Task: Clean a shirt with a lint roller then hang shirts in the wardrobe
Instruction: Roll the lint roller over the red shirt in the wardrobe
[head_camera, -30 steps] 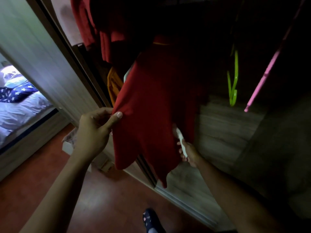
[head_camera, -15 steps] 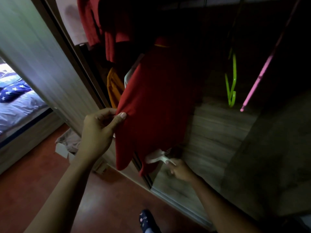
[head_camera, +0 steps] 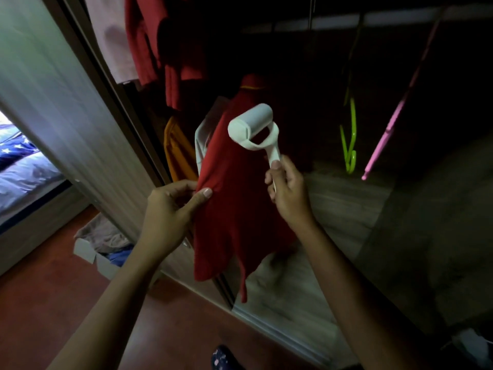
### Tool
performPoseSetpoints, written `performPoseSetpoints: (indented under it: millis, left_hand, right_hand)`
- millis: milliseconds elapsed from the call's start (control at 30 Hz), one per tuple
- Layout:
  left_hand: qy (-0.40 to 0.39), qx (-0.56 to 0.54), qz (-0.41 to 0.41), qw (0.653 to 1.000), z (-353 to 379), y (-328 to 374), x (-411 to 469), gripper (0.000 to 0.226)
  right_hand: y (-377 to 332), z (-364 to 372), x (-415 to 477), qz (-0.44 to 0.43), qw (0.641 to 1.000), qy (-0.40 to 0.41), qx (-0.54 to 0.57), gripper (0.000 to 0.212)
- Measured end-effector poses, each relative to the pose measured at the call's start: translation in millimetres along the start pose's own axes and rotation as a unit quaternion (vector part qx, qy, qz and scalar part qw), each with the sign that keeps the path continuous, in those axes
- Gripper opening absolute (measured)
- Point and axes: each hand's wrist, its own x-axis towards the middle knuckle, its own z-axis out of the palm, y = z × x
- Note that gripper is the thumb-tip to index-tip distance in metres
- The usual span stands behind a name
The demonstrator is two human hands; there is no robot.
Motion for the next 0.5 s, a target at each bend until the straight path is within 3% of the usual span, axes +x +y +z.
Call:
performPoseSetpoints:
  millis: [200, 333, 433, 500]
  left_hand:
    - [-0.006, -0.002, 0.008, 1.0, 4, -5, -2, 0.012]
    - [-0.014, -0.006, -0.006, 1.0, 5, -13, 1, 0.011]
    - [-0.029, -0.011, -0.008, 0.999, 5, -19, 4, 0.015]
    - [-0.045, -0.016, 0.003, 0.999, 6, -21, 5, 0.017]
  right_hand:
    - [87, 0, -45, 0.108, 0.985, -0.091, -0.095, 0.021]
    - [124, 1, -97, 0.172, 0.957, -0.166, -0.166, 0.033]
    - [142, 2, -125, 0.229, 0.924, -0.22, -0.213, 0.02]
    - [147, 2, -135, 0.253, 0.914, -0.219, -0.229, 0.025]
